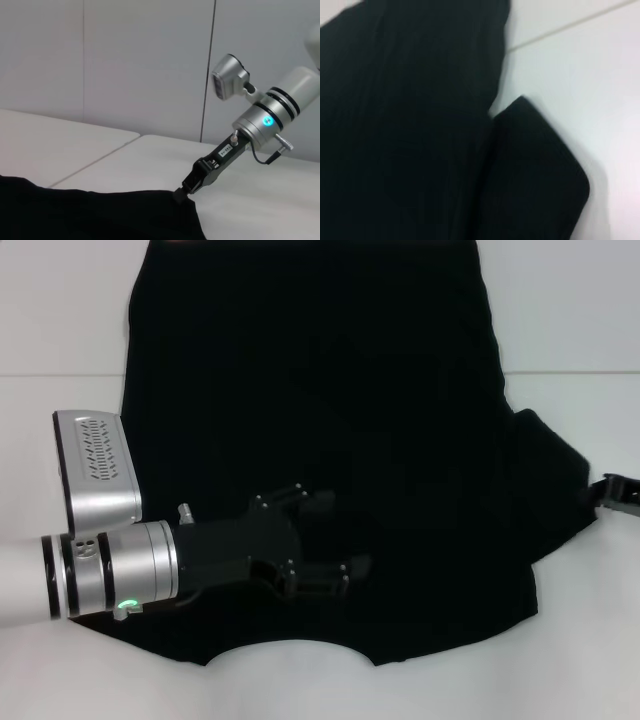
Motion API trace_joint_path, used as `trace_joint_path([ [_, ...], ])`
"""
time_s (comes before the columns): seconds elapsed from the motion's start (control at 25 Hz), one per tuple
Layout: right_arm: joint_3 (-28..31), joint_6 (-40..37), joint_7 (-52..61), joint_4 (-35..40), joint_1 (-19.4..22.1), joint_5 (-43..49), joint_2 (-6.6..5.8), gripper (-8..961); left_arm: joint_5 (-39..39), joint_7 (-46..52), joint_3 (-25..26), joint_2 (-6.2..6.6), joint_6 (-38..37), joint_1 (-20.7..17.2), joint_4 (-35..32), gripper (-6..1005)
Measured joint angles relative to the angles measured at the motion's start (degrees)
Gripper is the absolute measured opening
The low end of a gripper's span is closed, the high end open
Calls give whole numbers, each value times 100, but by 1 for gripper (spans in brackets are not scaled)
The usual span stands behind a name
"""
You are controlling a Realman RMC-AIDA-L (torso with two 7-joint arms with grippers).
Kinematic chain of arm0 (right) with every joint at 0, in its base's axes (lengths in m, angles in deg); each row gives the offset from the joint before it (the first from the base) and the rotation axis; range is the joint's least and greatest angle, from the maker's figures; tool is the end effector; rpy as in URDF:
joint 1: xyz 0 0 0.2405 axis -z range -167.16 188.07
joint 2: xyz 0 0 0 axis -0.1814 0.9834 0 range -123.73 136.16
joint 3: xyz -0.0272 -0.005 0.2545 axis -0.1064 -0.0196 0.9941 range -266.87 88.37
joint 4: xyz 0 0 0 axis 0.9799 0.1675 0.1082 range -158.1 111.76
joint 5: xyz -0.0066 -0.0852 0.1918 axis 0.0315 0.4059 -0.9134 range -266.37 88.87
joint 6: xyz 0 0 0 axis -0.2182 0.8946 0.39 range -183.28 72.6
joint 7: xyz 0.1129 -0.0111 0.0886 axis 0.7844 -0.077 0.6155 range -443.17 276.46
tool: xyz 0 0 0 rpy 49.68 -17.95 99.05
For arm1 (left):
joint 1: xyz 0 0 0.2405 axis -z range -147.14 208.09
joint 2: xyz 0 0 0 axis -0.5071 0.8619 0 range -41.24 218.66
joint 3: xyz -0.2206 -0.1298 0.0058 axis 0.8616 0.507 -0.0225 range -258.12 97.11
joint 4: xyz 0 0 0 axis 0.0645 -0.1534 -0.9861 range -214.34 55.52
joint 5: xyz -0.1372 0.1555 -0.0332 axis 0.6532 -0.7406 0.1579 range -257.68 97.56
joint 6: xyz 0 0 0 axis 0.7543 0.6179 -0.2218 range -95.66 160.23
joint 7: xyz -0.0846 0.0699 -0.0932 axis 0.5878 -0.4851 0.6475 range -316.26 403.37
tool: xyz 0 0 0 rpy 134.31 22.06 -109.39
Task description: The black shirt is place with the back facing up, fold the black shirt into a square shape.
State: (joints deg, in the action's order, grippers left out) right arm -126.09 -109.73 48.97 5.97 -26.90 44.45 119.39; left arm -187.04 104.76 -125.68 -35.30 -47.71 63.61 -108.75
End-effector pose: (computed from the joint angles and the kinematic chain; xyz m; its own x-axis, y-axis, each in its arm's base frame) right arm 0.3374 0.3985 0.0301 0.1962 -0.8049 -0.5600 -0.9613 -0.0452 -0.2719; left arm -0.2322 0.3328 -0.0621 0.8322 0.1435 0.5356 0.3043 -0.9257 -0.2248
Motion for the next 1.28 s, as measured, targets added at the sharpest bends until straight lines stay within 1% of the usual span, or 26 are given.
trace_joint_path([
  [0.12, 385, -57, -278, 27, 134, -134, -24, 4, 29, 20, 0, 0, -13, -15, 5, 948],
  [0.32, 663, -63, -589, 32, 324, -478, -66, 4, 29, 147, 0, 0, -24, -18, 7, 948],
  [0.6, 701, 16, -637, 37, 378, -506, -78, 3, 29, 150, 0, 0, -25, -18, 7, 947],
  [0.96, 683, 322, -725, 12, 313, -506, -33, 3, 29, 155, 0, 0, -25, -7, 7, 947],
  [1.28, 700, 342, -829, -23, 249, -506, -21, 3, 29, 155, 0, 0, -7, 0, 7, 947],
])
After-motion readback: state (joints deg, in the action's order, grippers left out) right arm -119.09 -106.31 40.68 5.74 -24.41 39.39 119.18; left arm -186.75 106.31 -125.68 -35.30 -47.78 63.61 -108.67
